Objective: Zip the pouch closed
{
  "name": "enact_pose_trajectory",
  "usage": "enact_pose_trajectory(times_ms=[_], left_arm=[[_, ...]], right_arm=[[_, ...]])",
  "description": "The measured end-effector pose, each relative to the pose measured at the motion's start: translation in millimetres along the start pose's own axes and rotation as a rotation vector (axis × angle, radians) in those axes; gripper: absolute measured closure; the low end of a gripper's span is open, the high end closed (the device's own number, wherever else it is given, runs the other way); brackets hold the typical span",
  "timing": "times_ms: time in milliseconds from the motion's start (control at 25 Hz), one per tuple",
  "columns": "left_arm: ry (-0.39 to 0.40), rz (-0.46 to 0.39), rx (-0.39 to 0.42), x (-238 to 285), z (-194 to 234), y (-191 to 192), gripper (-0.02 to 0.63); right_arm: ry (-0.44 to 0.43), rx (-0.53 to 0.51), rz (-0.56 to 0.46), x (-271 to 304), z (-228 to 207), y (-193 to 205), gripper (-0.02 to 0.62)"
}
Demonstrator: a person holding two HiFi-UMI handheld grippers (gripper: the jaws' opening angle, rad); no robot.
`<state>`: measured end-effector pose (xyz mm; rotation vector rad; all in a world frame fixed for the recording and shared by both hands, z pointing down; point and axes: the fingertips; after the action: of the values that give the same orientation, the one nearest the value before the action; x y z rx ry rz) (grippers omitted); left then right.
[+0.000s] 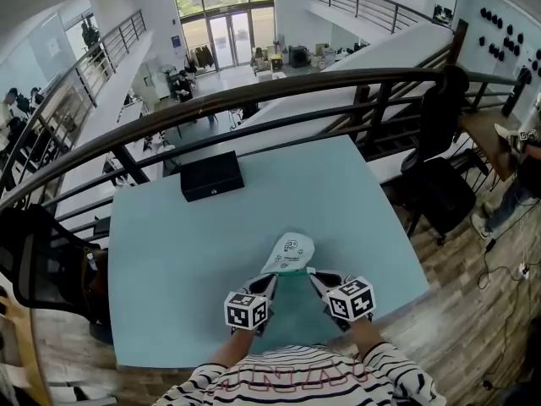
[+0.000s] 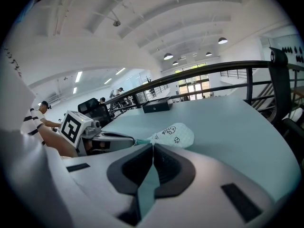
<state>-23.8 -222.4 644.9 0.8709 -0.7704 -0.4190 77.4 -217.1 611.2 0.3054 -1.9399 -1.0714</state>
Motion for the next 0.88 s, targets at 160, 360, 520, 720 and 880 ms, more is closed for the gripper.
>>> enact_pose_trajectory(times_ms=[160, 360, 520, 720, 880], left_arm=[[-0.04, -0.015, -0.017, -4.6, 9.4, -2.2, 0.58], [-0.077, -0.03, -0.024, -9.3, 18.4, -4.6, 0.58], [-0.087, -0.037, -0.02, -10.3, 19.4, -6.7, 0.58], [-0.137, -0.044, -0.032, -19.2, 31.6, -7.7, 0.58], [-0.145, -0.052, -0.022, -22.1, 35.5, -13.3, 0.58]], right_arm=[[0.007, 0.007, -0.004, -1.5, -3.6, -0.3, 0.563], [0.011, 0.008, -0.008, -3.1, -8.7, 0.2, 0.563], [0.008, 0.009, -0.006, -2.8, -10.5, 0.8, 0.563], [0.021, 0.024, -0.007, -5.4, -18.6, 2.8, 0.563], [0.017, 0.025, -0.003, -3.9, -19.6, 3.0, 0.563]])
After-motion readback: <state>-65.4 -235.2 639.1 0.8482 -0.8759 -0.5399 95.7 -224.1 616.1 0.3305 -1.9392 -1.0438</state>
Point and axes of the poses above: the fingertips, and each gripper's own axes: x forward along the fingers, z to its left, y out of its underside, and after that the axes turned 6 degrees about y, right-handed
